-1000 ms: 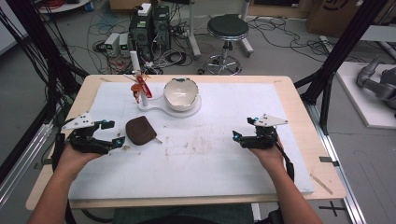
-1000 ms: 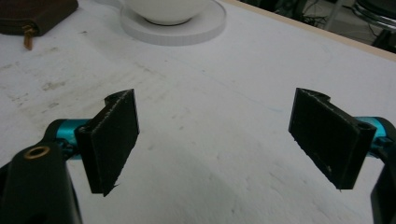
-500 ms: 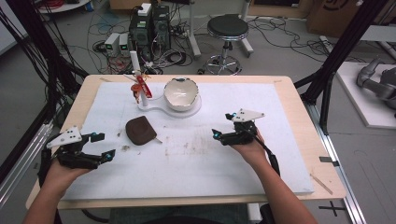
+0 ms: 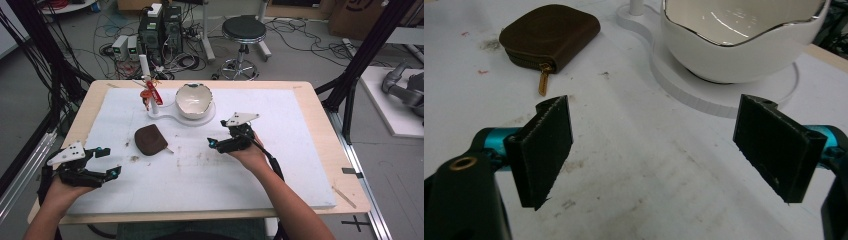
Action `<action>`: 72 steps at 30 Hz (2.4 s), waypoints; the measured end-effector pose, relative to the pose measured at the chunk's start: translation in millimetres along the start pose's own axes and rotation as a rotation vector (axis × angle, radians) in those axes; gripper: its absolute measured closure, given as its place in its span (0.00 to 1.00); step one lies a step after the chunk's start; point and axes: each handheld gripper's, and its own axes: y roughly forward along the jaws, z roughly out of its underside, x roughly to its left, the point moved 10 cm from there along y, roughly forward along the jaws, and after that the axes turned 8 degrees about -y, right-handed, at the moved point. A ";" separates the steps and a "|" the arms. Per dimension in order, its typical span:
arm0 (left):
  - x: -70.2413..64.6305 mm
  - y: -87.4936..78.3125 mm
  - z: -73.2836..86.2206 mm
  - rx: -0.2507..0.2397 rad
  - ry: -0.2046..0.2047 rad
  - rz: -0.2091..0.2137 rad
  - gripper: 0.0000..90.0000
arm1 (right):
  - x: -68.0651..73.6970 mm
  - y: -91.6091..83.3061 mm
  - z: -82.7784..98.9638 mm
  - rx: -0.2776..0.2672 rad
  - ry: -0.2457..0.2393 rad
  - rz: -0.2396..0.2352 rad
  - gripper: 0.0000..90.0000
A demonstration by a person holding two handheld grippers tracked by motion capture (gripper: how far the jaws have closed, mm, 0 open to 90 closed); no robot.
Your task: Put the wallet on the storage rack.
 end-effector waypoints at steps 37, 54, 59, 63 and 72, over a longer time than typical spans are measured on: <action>-5.8 8.1 0.1 0.018 0.012 0.023 0.18 | 67.9 97.6 -26.8 0.083 -0.115 -0.194 0.18; -7.8 10.6 2.2 0.030 0.016 0.032 0.18 | 87.4 121.2 -21.0 0.151 -0.190 -0.219 0.46; -7.8 10.5 2.2 0.030 0.016 0.032 0.18 | 88.6 122.3 -20.1 0.163 -0.214 -0.213 0.63; -7.8 10.5 2.6 0.032 0.017 0.033 0.18 | 90.7 121.7 -19.8 0.166 -0.215 -0.227 0.70; -9.7 10.9 2.3 0.031 0.018 0.039 0.18 | 93.4 121.9 -20.1 0.161 -0.221 -0.256 0.82</action>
